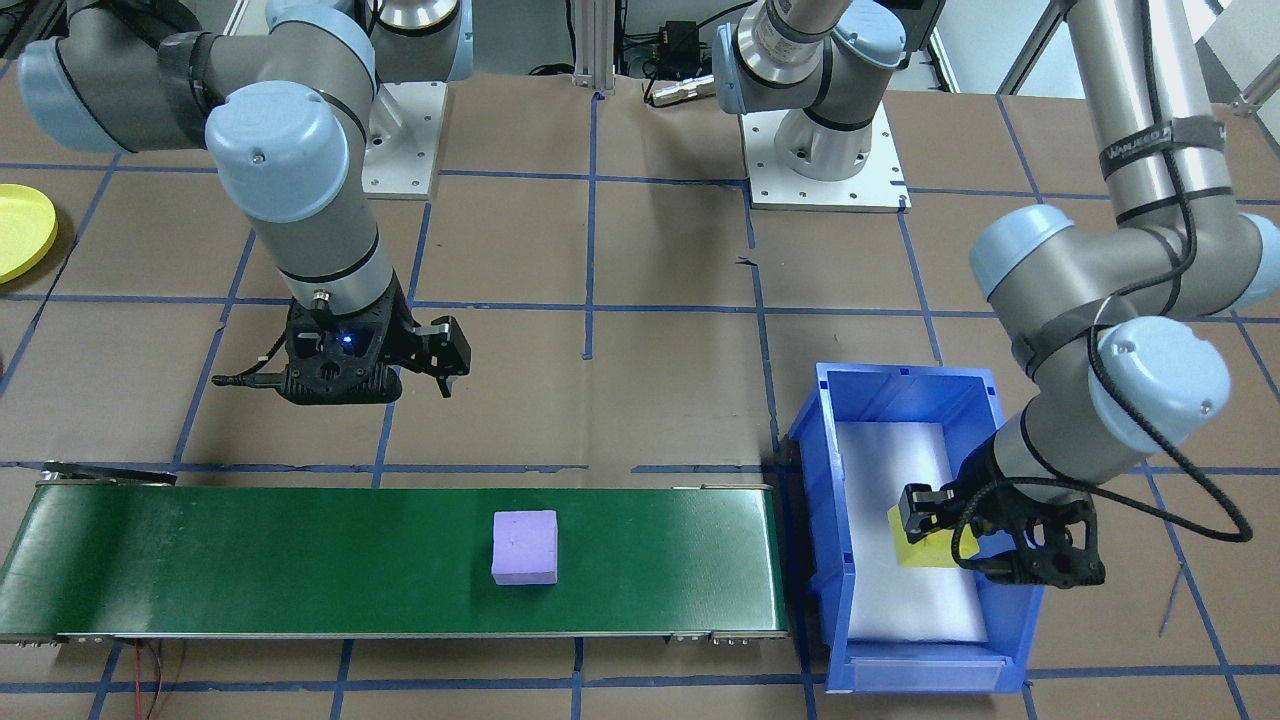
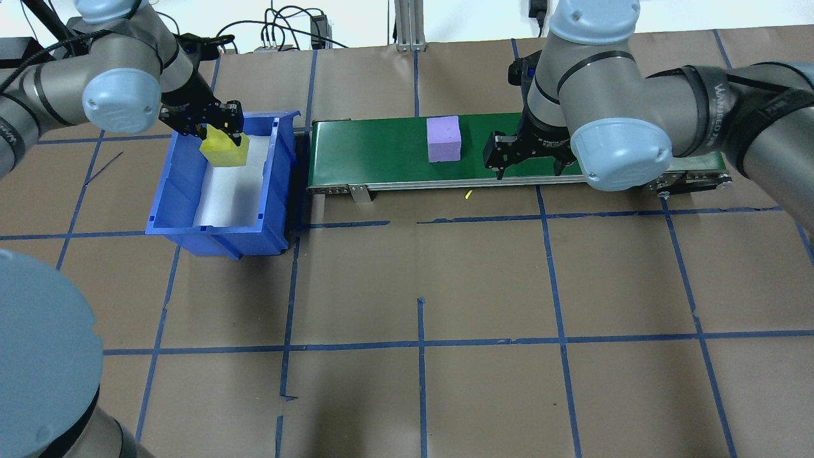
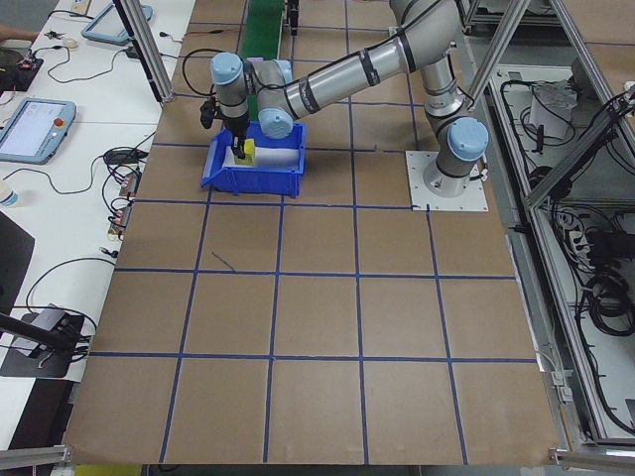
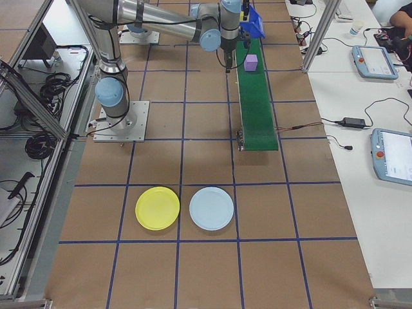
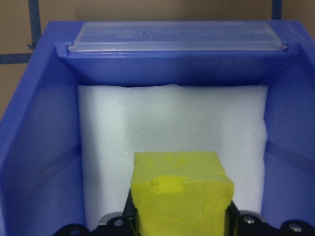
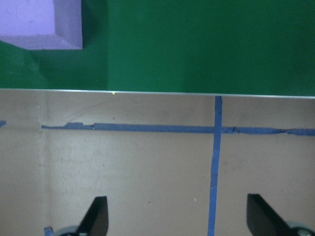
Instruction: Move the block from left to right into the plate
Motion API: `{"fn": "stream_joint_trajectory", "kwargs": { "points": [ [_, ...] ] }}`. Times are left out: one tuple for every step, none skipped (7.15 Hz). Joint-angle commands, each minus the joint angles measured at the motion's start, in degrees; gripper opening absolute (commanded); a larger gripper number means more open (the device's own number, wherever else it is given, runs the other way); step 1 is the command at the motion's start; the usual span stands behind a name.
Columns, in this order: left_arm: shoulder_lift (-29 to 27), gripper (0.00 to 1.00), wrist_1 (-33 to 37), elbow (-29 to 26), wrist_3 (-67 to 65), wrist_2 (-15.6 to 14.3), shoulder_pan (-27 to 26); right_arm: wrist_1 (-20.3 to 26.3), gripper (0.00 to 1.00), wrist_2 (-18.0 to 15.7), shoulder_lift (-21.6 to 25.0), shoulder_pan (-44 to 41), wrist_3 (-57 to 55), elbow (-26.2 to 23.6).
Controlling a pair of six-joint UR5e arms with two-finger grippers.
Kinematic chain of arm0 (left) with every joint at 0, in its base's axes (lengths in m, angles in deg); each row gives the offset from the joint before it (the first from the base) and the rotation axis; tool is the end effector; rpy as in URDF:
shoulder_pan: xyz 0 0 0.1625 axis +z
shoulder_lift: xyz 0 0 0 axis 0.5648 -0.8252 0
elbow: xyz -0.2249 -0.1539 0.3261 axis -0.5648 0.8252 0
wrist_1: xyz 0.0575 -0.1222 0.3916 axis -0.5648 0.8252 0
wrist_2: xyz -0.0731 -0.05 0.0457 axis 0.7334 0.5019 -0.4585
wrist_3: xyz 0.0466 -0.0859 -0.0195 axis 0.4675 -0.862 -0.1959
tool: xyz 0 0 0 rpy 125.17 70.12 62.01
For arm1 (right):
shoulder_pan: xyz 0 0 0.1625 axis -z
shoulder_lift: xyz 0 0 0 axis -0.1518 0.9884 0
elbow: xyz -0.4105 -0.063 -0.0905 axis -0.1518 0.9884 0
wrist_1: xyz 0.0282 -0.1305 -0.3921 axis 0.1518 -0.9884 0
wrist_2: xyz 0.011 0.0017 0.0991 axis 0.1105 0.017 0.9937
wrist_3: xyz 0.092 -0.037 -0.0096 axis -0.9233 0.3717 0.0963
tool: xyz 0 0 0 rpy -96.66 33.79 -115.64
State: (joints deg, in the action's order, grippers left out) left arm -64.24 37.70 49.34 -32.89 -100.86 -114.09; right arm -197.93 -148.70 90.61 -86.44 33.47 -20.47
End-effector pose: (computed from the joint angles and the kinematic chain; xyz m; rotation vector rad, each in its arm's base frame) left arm -0.0190 -0.6589 0.3157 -0.0318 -3.1136 0.0475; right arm 0.1845 -0.5449 0.3464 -0.0390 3.1190 -0.1200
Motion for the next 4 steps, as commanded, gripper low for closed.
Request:
{"fn": "stream_joint_trajectory", "kwargs": {
  "points": [
    [7.54,0.25,8.9,-0.2,-1.24,-0.29,-0.62,-2.34,1.0,0.33,-2.47,5.06,0.68,4.4],
    [9.48,0.25,9.19,-0.2,-4.56,-0.38,-3.33,-2.34,1.0,0.6,-3.52,7.78,0.86,6.43],
    [10.02,0.25,8.07,-0.29,-10.51,-0.12,-7.44,-2.34,1.0,0.77,-4.4,11.29,3.82,7.32],
    [9.51,0.25,5.62,-0.2,-15.27,0.06,-11.49,-2.34,1.0,0.95,-4.93,15.85,11.34,7.59]
  ]
}}
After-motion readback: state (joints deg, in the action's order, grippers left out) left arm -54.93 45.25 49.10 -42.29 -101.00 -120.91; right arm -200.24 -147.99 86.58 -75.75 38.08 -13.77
